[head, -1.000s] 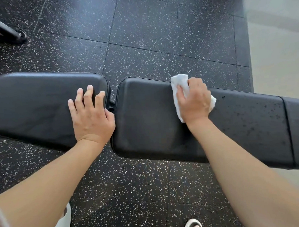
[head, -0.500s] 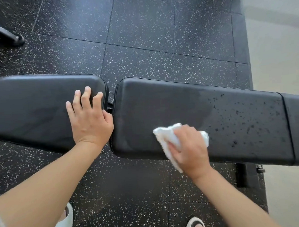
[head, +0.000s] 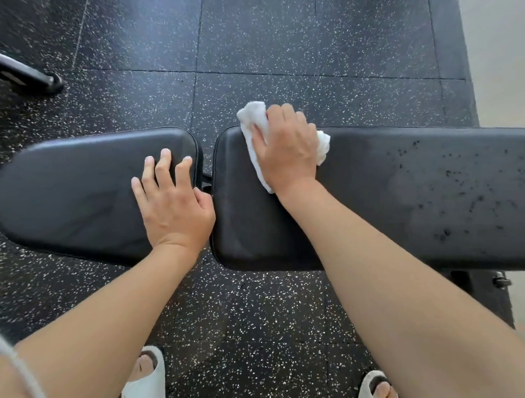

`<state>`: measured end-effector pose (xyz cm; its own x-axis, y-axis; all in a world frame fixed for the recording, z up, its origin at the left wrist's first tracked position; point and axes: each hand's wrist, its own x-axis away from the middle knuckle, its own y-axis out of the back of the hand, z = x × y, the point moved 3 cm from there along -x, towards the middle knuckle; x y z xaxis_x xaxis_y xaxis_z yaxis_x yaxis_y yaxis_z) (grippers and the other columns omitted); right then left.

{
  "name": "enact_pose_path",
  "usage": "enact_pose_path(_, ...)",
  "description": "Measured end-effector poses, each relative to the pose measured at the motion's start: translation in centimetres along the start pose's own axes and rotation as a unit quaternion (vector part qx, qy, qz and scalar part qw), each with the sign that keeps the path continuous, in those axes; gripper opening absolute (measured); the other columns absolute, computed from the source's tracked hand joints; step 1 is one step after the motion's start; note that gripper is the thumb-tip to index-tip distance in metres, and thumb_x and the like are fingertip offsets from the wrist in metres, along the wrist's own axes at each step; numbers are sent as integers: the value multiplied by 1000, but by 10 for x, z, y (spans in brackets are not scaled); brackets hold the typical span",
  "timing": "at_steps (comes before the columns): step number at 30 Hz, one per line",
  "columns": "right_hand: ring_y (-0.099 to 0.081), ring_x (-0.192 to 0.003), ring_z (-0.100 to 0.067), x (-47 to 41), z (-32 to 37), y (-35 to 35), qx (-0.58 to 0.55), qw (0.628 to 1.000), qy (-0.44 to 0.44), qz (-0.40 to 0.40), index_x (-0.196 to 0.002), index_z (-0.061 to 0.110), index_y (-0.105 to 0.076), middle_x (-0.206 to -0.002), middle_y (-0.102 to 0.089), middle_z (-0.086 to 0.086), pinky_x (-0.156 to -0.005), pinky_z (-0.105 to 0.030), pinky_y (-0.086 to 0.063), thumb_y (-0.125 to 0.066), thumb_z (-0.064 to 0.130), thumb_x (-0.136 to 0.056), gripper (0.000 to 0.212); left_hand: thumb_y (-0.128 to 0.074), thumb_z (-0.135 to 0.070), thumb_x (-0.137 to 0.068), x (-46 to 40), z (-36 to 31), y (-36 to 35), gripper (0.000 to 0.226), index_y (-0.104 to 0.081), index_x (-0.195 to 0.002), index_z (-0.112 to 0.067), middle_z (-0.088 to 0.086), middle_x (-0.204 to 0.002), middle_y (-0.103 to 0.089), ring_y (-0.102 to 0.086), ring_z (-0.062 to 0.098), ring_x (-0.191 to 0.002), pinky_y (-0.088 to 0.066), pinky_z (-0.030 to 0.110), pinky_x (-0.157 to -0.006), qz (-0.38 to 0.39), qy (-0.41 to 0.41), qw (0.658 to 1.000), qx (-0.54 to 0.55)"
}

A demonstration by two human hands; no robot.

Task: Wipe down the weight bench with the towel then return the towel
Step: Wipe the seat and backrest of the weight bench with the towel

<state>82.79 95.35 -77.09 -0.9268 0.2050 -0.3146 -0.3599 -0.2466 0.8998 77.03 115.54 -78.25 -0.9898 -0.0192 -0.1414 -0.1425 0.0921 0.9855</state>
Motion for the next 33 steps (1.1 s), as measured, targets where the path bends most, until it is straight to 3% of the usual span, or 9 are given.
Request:
enact_pose_path(2,-56,-76,-32,31,5,12,-42,999,23,-3,-92,13,-62,-88,-60,-8,-65,-42,-37,-50,44,-93,34,-55,-21,-88,0,1,-1,56,-49,-144,-17,15,-159,-38,-30,42,-150,-21,64,-121,-1,1,1000,-1)
enact_pose_path(5,-49,-74,-30,104,7,40,-98,987,114,65,-92,11,-62,-88,-58,-6,-64,-43,-36,-59,36,-95,25,-55,-20,-88,1,0,0,56,-48,-144,-16,15,-160,-37,-29,42,-151,-21,64,-121,4,5,1000,4)
enact_pose_path(9,-44,-71,-26,155,-45,74,-72,955,267,110,-95,9,-67,-90,-61,-6,-65,-39,-36,-69,29,-95,20,-53,-22,-89,1,-1,1,56,-48,-144,-16,16,-160,-38,-30,43,-150,-22,64,-121,5,3,1000,0)
enact_pose_path(15,-50,-75,-33,150,-109,91,-23,977,188,93,-105,5,-66,-101,-60,-11,-70,-44,-37,-71,26,-93,25,-46,-27,-87,0,3,-1,58,-48,-144,-19,13,-161,-38,-30,41,-151,-22,63,-121,14,1,1000,3)
enact_pose_path(18,-49,-78,-33,154,-89,84,-15,978,191,85,-108,8,-60,-107,-59,-10,-74,-39,-32,-74,25,-90,29,-42,-28,-86,-1,4,-1,60,-48,-145,-20,13,-162,-37,-29,41,-152,-22,64,-121,25,-1,1000,9)
enact_pose_path(23,-48,-84,-28,168,10,54,-81,938,298,160,-120,17,-55,-112,-57,-5,-74,-44,-40,-65,37,-95,34,-38,-29,-84,-1,10,4,63,-51,-145,-22,10,-161,-39,-30,39,-152,-21,61,-123,34,4,997,70)
enact_pose_path(27,-46,-81,-27,160,80,22,-37,928,346,129,-103,16,-49,-102,-60,-8,-68,-41,-38,-75,19,-74,39,-46,-16,-77,-2,19,8,59,-66,-133,-22,9,-157,-47,-36,38,-150,-22,59,-123,14,14,986,163)
enact_pose_path(30,-44,-76,-26,161,83,21,-20,919,383,96,-98,13,-52,-100,-59,-9,-63,-39,-35,-54,3,-80,21,-42,-11,-75,-2,24,12,57,-71,-123,-22,8,-158,-47,-34,37,-151,-17,55,-125,32,16,976,214)
enact_pose_path(33,-43,-77,-26,166,67,30,-13,895,431,117,-98,13,-51,-100,-53,-7,-64,-41,-38,-40,-3,-79,28,-44,-12,-82,-1,32,15,54,-69,-128,-25,7,-163,-41,-28,34,-154,-14,52,-127,75,-17,974,212)
